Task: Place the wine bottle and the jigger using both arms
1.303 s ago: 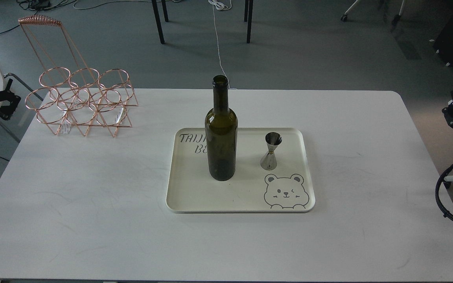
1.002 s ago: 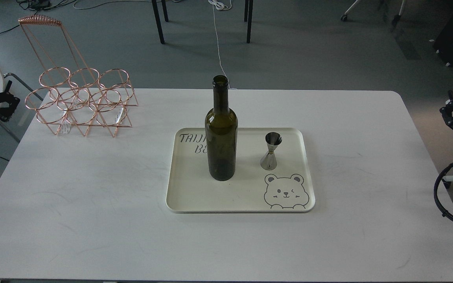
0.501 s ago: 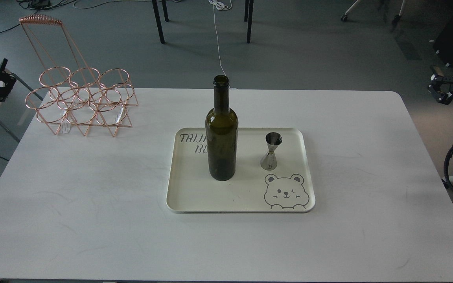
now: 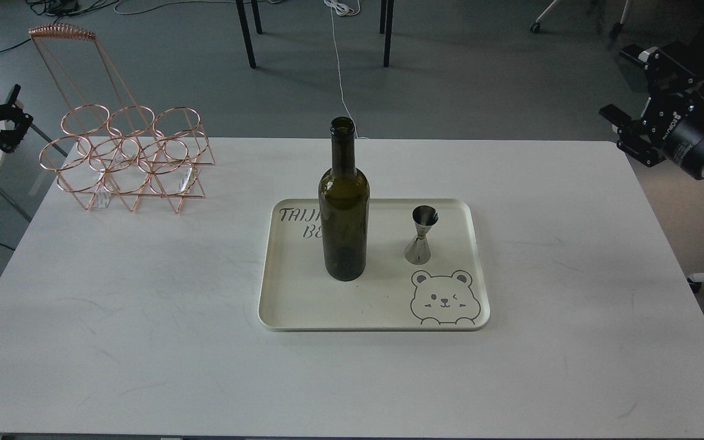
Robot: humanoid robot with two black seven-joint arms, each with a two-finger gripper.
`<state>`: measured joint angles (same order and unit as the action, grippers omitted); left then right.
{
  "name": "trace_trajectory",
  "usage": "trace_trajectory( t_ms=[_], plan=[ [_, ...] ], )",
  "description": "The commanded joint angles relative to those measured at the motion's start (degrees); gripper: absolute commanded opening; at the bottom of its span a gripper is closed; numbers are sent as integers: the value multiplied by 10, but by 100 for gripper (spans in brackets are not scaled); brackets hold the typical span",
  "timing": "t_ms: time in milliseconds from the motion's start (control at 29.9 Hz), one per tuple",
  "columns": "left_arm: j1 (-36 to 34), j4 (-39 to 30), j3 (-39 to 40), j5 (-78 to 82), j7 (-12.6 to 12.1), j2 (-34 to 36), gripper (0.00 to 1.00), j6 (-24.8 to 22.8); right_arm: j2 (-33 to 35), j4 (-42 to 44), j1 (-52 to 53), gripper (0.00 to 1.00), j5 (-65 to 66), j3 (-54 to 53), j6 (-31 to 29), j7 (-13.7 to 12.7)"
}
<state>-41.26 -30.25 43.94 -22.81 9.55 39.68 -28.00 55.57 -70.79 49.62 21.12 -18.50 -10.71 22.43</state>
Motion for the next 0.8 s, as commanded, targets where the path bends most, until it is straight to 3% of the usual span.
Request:
trace_trajectory(
  t_ms=[0,67,234,401,568,768],
  plan=[
    [2,0,0,1,1,2,98,0,39,-84,-22,99,90,1,57,7],
    [-1,-5,3,0,2,5,98,0,51,-101,-35,99,145,5,80,10],
    [-2,-20,4,0,2,15,98,0,61,-123,-80,99,354,6,170,48],
    [-1,-23,2,0,2,31,98,0,50,-122,-120,99,493,7,232,53],
    [-1,-23,0,2,1,32,98,0,-38,-80,-151,98,630,10,268,53],
    [-2,-23,0,3,-1,28,98,0,-156,45,-144,98,735,55,319,56]
  ],
)
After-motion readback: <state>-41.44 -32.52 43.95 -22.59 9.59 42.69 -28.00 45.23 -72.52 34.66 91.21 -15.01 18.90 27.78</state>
